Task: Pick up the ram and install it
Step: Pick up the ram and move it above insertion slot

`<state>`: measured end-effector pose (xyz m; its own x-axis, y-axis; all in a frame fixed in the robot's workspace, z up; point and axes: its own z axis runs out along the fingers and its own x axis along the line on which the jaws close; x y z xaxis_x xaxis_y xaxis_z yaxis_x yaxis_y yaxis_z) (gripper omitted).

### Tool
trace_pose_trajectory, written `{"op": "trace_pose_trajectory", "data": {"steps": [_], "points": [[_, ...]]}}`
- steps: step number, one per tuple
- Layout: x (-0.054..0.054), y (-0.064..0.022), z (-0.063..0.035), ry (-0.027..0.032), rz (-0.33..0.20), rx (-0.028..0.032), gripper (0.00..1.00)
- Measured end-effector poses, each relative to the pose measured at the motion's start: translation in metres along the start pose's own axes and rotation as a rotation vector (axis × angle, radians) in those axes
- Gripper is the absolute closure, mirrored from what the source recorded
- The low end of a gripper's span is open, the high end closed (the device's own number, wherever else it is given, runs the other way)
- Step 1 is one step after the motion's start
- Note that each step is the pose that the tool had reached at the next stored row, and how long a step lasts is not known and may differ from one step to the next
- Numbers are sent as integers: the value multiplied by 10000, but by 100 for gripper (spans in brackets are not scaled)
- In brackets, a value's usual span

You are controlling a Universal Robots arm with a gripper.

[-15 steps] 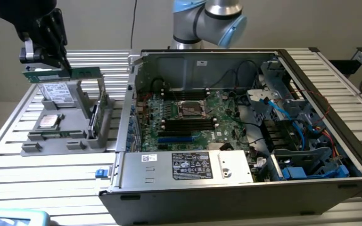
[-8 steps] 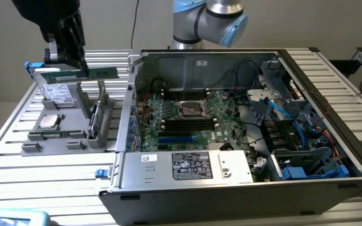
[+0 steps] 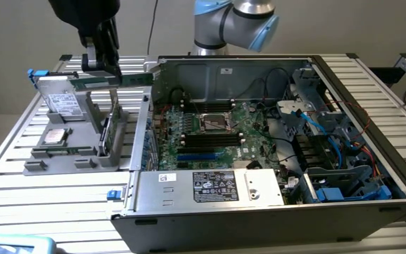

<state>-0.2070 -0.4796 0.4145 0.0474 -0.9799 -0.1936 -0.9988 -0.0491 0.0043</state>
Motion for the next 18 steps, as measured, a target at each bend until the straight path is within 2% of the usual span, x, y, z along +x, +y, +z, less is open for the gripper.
{"op": "trace_pose_trajectory", "data": {"steps": [2,3,5,9,13,15,18], "points": [[18,-91,-4,2,3,-18,85],[24,-137,-5,27,6,-30,85],[37,-225,-8,117,11,-50,85],[61,-408,-13,352,19,-85,85],[75,-588,-18,501,24,-104,85],[80,-678,-18,552,24,-107,85],[88,-815,-14,580,26,-109,85]]}}
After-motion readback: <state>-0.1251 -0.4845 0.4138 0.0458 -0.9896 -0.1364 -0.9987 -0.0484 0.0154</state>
